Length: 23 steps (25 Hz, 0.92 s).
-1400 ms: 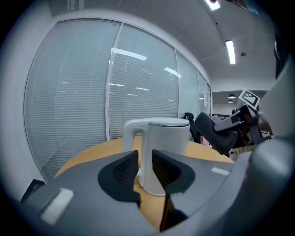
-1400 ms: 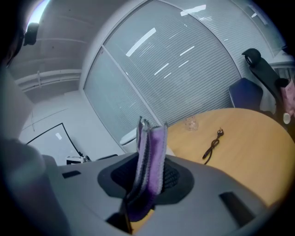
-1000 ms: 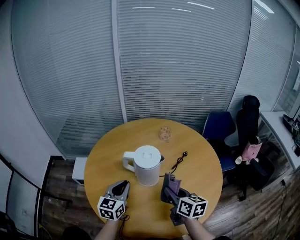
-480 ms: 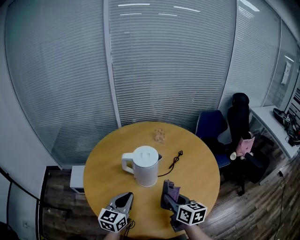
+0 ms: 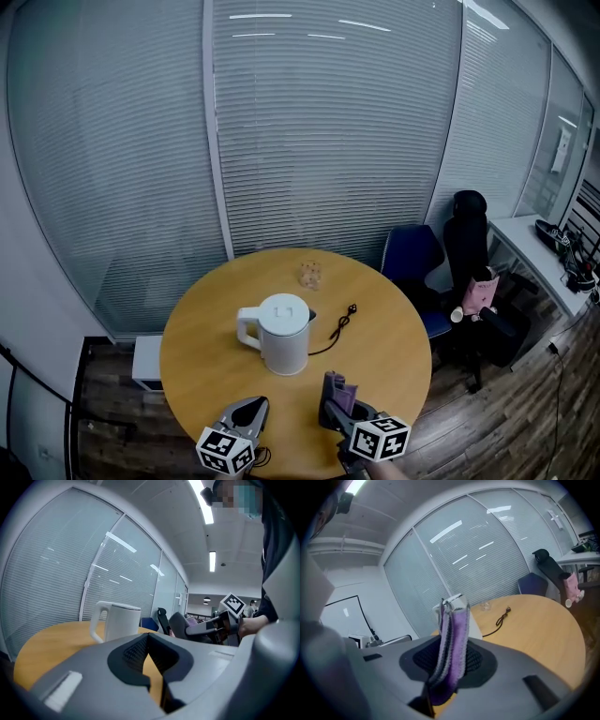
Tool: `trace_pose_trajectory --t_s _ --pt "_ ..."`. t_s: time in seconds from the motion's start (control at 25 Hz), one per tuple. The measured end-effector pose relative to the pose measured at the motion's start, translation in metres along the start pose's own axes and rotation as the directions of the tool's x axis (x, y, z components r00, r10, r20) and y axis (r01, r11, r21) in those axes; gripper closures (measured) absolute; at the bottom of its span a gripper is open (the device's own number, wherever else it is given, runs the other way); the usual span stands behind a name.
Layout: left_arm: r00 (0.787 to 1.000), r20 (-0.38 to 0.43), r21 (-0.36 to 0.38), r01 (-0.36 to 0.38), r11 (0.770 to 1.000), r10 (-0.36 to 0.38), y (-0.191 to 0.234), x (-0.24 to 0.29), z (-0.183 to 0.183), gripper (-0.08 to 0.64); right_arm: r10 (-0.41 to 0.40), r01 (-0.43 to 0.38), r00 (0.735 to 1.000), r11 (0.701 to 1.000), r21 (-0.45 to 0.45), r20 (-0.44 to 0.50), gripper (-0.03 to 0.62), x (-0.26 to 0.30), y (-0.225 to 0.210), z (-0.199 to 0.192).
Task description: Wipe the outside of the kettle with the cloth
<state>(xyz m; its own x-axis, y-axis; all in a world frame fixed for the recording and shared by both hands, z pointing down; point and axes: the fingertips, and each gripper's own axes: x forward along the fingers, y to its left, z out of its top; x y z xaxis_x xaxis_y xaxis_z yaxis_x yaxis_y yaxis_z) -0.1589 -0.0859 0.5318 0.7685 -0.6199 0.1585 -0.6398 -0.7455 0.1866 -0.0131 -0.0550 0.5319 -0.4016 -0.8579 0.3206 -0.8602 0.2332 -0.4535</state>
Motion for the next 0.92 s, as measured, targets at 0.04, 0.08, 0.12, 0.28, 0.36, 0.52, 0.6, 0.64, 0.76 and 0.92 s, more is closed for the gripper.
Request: trace_pose_trajectory --t_s 0.04,0.08,0.12,0.28,0.36,0.52,0.6,0.64,0.76,0.92 --pt "1.000 0.001 0.002 0.000 1.000 0.000 -0.002 -0.001 0.000 0.549 -0.004 0.004 1.000 1.000 -0.005 0.000 0.492 -0.002 0.000 -0.001" --pt "1.000 0.003 0.003 -0.001 1.000 0.001 -0.003 -0.003 0.000 0.549 -0.009 0.009 1.000 1.000 -0.014 0.000 0.492 -0.003 -0.001 -0.002" --pt "1.000 0.003 0.003 -0.002 1.000 0.002 -0.004 -0.004 0.000 0.551 -0.015 0.015 1.000 1.000 -0.024 0.000 0.492 -0.004 -0.001 -0.002" --pt "1.000 0.001 -0.011 -0.016 1.000 0.016 -0.003 -0.010 -0.005 0.549 -0.032 0.032 0.999 0.999 -0.037 -0.004 0.492 -0.005 -0.004 -0.005" --pt "1.000 -0.001 -0.017 -0.021 1.000 0.021 -0.002 -0.011 -0.008 0.551 -0.036 0.036 0.999 0.999 -0.039 -0.007 0.492 -0.005 -0.005 -0.006" --pt "1.000 -0.001 -0.028 -0.027 0.999 0.027 0.000 -0.011 -0.013 0.551 -0.033 0.033 0.999 0.998 -0.048 -0.007 0.492 -0.003 -0.005 -0.005" --pt "1.000 -0.002 -0.031 -0.028 0.999 0.028 -0.001 -0.010 -0.014 0.551 -0.033 0.033 0.999 0.998 -0.051 -0.008 0.492 -0.003 -0.006 -0.005" --pt "1.000 -0.003 -0.031 -0.028 0.999 0.028 -0.001 -0.010 -0.015 0.551 -0.034 0.033 0.999 0.998 -0.052 -0.009 0.492 -0.003 -0.006 -0.005" --pt "0.999 -0.005 -0.031 -0.032 0.999 0.031 0.001 -0.009 -0.015 0.551 -0.035 0.035 0.999 0.998 -0.056 -0.007 0.492 -0.003 -0.007 -0.004" --pt "0.999 -0.001 -0.035 -0.040 0.999 0.040 0.005 -0.007 -0.013 0.551 -0.033 0.033 0.999 0.998 -0.061 -0.004 0.492 0.001 -0.008 0.000"
